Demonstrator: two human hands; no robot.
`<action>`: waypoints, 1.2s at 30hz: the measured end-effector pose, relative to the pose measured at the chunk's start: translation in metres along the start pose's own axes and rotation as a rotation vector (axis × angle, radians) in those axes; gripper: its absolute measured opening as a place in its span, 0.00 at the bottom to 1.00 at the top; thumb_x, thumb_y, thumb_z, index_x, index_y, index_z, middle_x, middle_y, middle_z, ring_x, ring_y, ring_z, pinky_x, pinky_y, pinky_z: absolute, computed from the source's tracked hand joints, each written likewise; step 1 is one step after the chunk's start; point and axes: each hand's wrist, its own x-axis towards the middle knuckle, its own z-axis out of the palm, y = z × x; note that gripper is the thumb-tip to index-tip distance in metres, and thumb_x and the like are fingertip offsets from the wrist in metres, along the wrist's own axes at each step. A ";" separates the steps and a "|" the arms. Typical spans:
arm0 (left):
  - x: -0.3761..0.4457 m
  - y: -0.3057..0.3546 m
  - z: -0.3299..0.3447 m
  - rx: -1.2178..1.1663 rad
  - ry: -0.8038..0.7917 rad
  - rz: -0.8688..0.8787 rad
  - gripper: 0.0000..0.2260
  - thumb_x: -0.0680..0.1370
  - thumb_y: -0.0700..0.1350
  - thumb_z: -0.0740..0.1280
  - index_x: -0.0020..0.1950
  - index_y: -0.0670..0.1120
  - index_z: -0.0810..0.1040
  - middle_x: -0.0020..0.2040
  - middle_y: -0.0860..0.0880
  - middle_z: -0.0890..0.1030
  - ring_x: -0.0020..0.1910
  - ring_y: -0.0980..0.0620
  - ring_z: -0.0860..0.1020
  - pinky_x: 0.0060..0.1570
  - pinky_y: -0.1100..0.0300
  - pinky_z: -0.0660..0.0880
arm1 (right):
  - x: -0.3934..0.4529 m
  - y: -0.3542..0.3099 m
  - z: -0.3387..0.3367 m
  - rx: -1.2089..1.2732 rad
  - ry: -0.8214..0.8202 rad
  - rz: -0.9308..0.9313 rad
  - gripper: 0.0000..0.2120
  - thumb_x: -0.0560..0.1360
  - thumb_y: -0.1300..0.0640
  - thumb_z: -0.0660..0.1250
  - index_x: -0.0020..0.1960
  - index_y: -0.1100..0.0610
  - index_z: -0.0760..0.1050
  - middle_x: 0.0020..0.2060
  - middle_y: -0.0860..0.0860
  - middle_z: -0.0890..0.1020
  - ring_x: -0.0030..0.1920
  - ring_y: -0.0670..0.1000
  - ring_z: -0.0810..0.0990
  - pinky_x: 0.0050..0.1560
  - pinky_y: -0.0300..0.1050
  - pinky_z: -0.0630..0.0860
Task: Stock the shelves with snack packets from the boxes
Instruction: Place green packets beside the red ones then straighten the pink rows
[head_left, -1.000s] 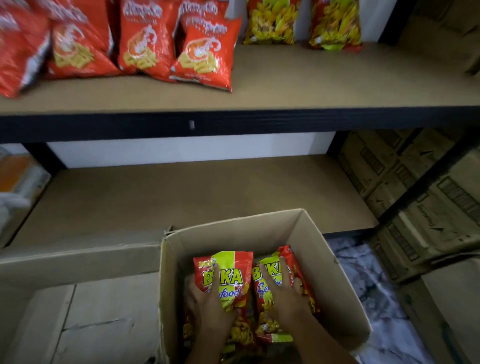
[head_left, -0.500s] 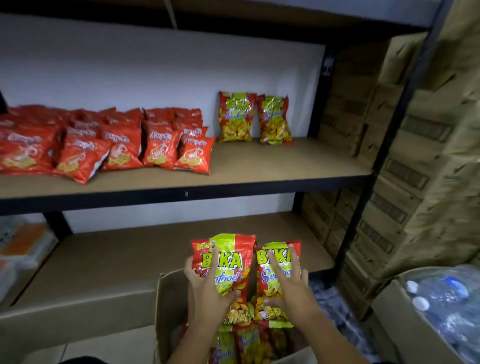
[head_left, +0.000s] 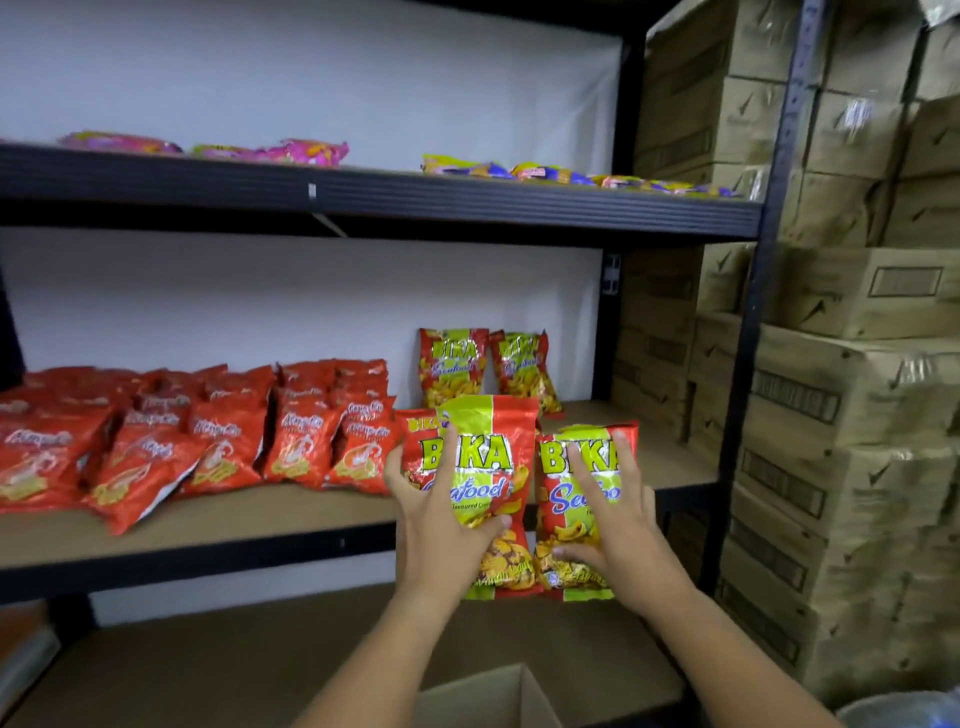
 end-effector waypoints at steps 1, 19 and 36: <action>0.018 0.003 0.005 0.000 0.021 0.011 0.53 0.64 0.53 0.83 0.77 0.70 0.51 0.77 0.54 0.41 0.74 0.46 0.63 0.70 0.60 0.61 | 0.017 0.007 -0.001 0.020 0.025 -0.004 0.55 0.69 0.41 0.75 0.75 0.31 0.33 0.74 0.43 0.25 0.69 0.56 0.56 0.65 0.55 0.72; 0.252 -0.119 0.156 0.312 0.165 -0.063 0.54 0.63 0.56 0.82 0.78 0.67 0.51 0.76 0.47 0.47 0.71 0.38 0.67 0.61 0.37 0.74 | 0.287 0.120 0.126 0.168 0.014 -0.066 0.54 0.69 0.45 0.77 0.77 0.33 0.39 0.74 0.39 0.29 0.78 0.54 0.38 0.74 0.64 0.56; 0.281 -0.166 0.198 0.542 0.160 -0.080 0.43 0.71 0.63 0.74 0.79 0.56 0.55 0.77 0.41 0.45 0.71 0.37 0.63 0.65 0.43 0.68 | 0.333 0.141 0.177 0.054 -0.009 -0.118 0.56 0.61 0.27 0.69 0.76 0.32 0.35 0.75 0.39 0.29 0.78 0.61 0.48 0.69 0.67 0.66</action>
